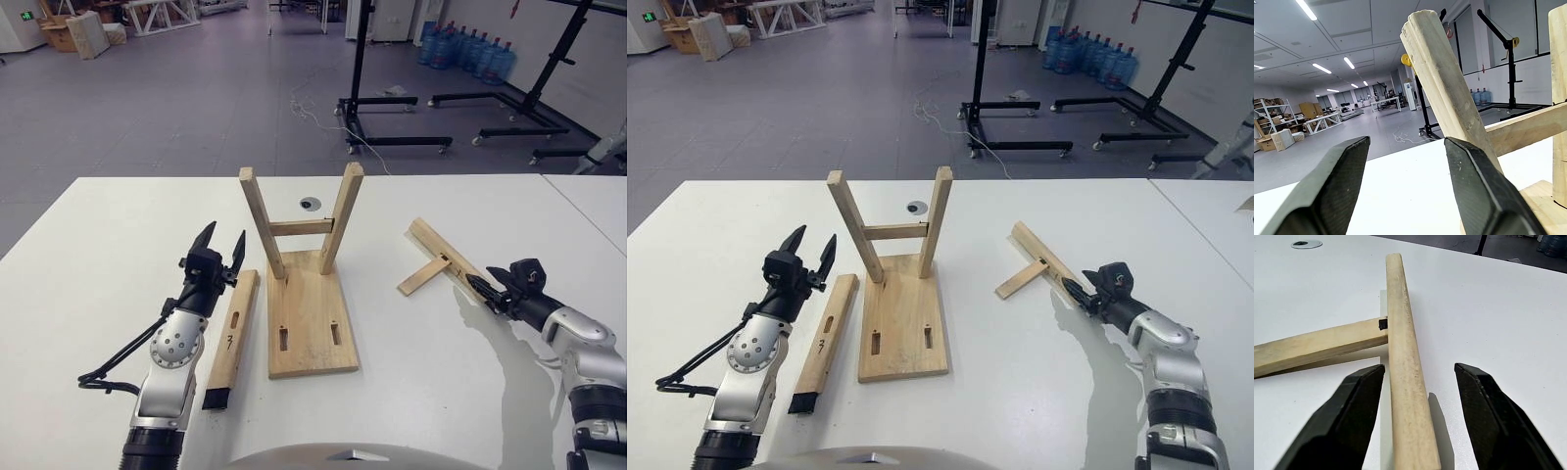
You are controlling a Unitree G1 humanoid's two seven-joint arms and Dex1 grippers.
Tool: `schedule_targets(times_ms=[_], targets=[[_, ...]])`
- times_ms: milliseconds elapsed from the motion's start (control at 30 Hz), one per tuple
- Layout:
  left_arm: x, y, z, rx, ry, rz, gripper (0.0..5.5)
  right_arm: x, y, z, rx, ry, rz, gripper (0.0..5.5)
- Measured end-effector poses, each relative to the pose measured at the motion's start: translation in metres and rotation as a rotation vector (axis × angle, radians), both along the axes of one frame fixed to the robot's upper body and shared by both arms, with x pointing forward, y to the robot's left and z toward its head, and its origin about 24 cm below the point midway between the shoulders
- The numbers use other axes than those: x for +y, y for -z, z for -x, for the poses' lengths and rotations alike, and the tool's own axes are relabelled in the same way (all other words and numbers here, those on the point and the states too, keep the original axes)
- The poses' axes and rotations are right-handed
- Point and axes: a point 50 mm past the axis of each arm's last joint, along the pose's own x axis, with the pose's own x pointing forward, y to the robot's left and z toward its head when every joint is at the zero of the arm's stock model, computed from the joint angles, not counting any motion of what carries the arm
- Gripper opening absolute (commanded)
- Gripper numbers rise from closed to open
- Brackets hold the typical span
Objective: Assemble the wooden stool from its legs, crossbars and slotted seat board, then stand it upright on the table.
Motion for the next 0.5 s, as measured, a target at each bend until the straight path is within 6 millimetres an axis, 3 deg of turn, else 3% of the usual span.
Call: schedule_targets(times_ms=[100, 300, 500], targets=[[0.000, 0.000, -0.001, 0.001, 0.002, -0.001, 2.78, 0.007, 0.012, 0.003, 0.070, -0.043, -0.021, 2.31], [0.000, 0.002, -0.001, 0.008, 0.001, -0.001, 2.78, 0.008, 0.015, 0.004, 0.088, -0.044, -0.026, 1.21], [0.000, 0.002, -0.002, 0.008, -0.001, -0.003, 2.78, 0.013, 0.016, 0.002, 0.073, -0.042, -0.039, 1.11]])
